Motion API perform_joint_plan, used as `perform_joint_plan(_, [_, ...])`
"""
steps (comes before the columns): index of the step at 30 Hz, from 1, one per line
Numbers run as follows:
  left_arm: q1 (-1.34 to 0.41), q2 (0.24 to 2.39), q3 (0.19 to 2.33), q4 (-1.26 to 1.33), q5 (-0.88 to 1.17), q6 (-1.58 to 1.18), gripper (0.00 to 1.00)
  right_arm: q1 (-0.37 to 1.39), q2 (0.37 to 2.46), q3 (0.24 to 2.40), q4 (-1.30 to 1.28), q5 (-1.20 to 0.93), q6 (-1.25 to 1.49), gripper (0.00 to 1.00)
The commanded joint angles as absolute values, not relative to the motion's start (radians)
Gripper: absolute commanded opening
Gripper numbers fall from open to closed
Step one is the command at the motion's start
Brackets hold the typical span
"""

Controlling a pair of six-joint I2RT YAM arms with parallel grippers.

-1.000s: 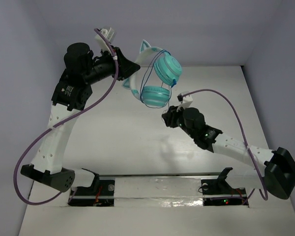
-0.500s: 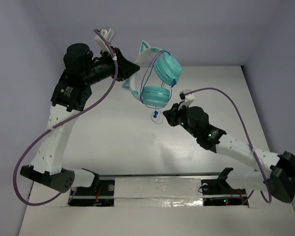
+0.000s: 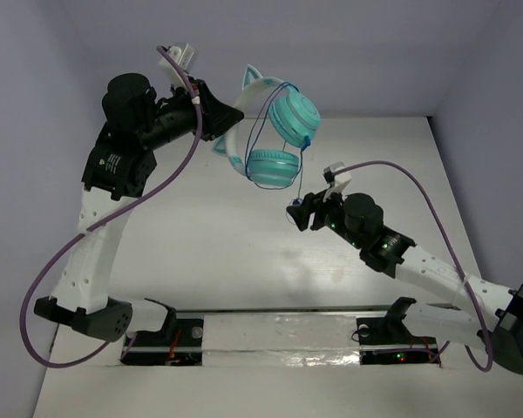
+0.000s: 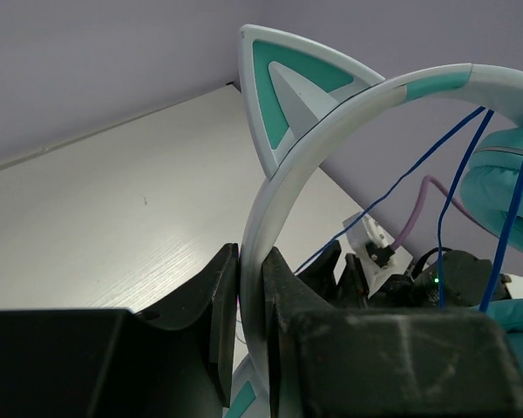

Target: Wrap the headphones

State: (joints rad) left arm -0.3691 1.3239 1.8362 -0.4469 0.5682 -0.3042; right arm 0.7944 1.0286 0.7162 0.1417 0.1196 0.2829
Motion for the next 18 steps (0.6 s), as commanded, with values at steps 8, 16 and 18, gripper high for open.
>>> perform_joint_plan(8, [-0.365, 1.247, 1.885, -0.356, 0.643, -0.362, 0.00, 0.790, 1.135, 0.742, 0.274, -0.026, 0.259, 0.50])
perform_joint_plan(16, [-0.365, 1.239, 1.914, -0.400, 0.638, -0.351, 0.00, 0.790, 1.253, 0.769, 0.388, -0.005, 0.253, 0.70])
perform_joint_plan(18, [-0.365, 1.235, 1.910, -0.397, 0.634, -0.347, 0.00, 0.790, 1.236, 0.755, 0.399, -0.006, 0.256, 0.74])
